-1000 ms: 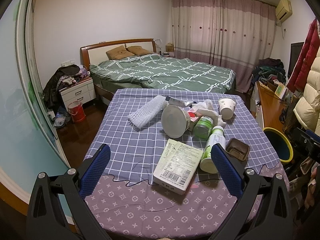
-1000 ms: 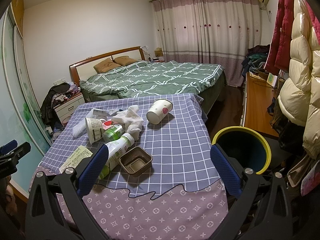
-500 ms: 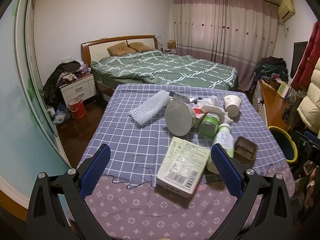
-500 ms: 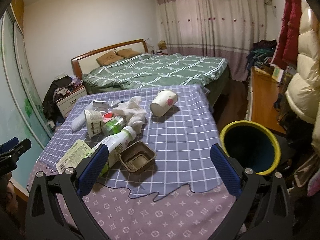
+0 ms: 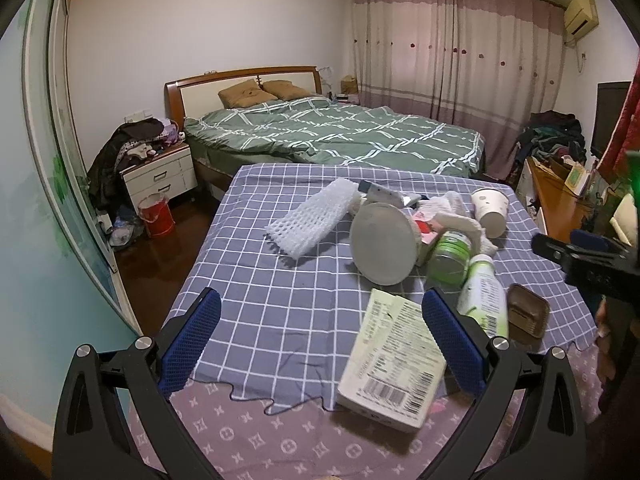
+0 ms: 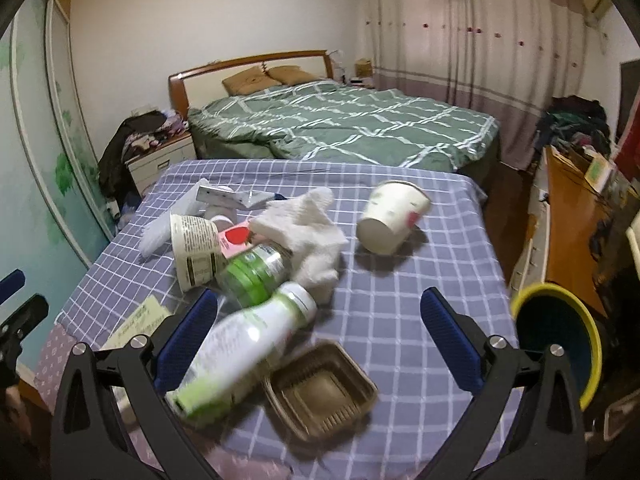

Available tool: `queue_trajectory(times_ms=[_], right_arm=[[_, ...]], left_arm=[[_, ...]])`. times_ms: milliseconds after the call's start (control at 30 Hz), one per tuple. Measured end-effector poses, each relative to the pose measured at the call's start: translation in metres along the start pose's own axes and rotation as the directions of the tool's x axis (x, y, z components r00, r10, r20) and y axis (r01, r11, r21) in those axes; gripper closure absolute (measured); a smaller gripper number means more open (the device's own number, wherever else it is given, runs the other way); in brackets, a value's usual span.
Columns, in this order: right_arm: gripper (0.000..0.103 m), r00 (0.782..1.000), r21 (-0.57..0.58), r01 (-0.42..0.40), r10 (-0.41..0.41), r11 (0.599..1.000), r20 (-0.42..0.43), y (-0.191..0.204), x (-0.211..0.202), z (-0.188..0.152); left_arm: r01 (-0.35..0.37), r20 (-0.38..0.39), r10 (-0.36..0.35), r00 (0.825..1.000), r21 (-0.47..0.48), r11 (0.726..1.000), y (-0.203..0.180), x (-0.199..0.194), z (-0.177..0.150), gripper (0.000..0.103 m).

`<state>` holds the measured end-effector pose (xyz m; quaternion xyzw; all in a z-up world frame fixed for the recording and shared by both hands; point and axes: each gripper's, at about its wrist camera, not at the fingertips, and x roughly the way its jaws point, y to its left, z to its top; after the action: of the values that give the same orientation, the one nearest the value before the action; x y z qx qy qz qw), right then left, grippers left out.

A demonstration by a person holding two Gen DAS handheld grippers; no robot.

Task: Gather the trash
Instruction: 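Reach the right tool to the white cloth and close on it, then carry the white cloth with the right tool into the yellow-rimmed bin and open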

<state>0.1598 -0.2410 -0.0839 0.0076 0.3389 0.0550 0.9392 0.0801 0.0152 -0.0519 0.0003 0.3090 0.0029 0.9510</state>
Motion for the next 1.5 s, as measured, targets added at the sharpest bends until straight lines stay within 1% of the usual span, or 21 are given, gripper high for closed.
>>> queue_trajectory(times_ms=[67,100,367,467,500,567,600,633,700,733,833,933,1100,1267,1367,1500], right_arm=[[0.016,1.0,-0.005,-0.002,0.002,1.0,-0.022,0.002,0.016,0.007],[0.022,0.999,-0.007,-0.008,0.008,1.0,-0.04,0.003,0.026,0.011],[0.038,0.986,0.006,-0.032,0.033,0.999,-0.163,0.003,0.09,0.03],[0.043,0.981,0.017,-0.027,0.03,0.999,-0.189,0.001,0.105,0.033],[0.048,0.979,0.023,-0.027,0.031,0.999,-0.199,-0.001,0.109,0.033],[0.053,0.978,0.047,-0.043,0.052,0.998,-0.202,-0.004,0.111,0.033],[0.062,0.977,0.057,-0.049,0.06,0.997,-0.203,-0.006,0.112,0.034],[0.078,0.977,0.063,-0.056,0.068,0.996,-0.204,-0.007,0.113,0.035],[0.094,0.974,0.076,-0.065,0.08,0.995,-0.212,-0.008,0.113,0.036],[0.097,0.973,0.087,-0.075,0.092,0.993,-0.21,-0.009,0.112,0.036],[0.098,0.978,0.091,-0.08,0.096,0.993,-0.188,-0.009,0.106,0.039],[0.098,0.982,0.094,-0.096,0.11,0.991,-0.153,-0.007,0.091,0.045],[0.098,0.989,0.078,-0.127,0.132,0.989,-0.064,-0.006,0.052,0.064],[0.098,0.989,0.053,-0.144,0.143,0.988,0.026,-0.01,0.007,0.081],[0.099,0.988,0.049,-0.139,0.135,0.989,0.069,-0.019,-0.019,0.085],[0.098,0.989,0.054,-0.105,0.098,0.993,0.113,-0.038,-0.053,0.081]], left_arm=[[-0.002,-0.006,0.002,1.0,-0.003,1.0,0.004,0.008,0.003,0.004],[-0.001,-0.008,0.001,1.0,-0.003,1.0,0.005,0.012,0.004,0.004],[0.006,-0.024,-0.006,1.0,0.007,1.0,0.006,0.04,0.01,0.004],[0.02,-0.036,-0.02,0.999,0.007,1.0,0.004,0.048,0.01,0.004],[0.025,-0.04,-0.024,0.999,0.009,1.0,0.003,0.052,0.01,0.004],[0.029,-0.045,-0.028,0.999,0.013,0.999,0.001,0.056,0.01,0.004],[0.031,-0.048,-0.03,0.998,0.015,0.999,0.0,0.059,0.011,0.004],[0.032,-0.048,-0.031,0.998,0.016,0.999,-0.001,0.059,0.01,0.004],[0.036,-0.05,-0.035,0.998,0.015,0.999,-0.001,0.061,0.01,0.004],[0.038,-0.051,-0.038,0.998,0.014,0.999,-0.002,0.063,0.01,0.004],[0.04,-0.049,-0.04,0.998,0.014,0.999,0.0,0.064,0.011,0.004],[0.043,-0.047,-0.042,0.998,0.019,0.999,-0.002,0.063,0.01,0.004],[0.049,-0.038,-0.048,0.998,0.024,0.998,-0.004,0.057,0.01,0.004],[0.059,-0.027,-0.058,0.998,0.034,0.998,-0.01,0.05,0.011,0.004],[0.068,-0.021,-0.067,0.998,0.04,0.997,-0.011,0.044,0.01,0.004],[0.084,-0.012,-0.083,0.996,0.055,0.995,-0.018,0.038,0.009,0.004]])
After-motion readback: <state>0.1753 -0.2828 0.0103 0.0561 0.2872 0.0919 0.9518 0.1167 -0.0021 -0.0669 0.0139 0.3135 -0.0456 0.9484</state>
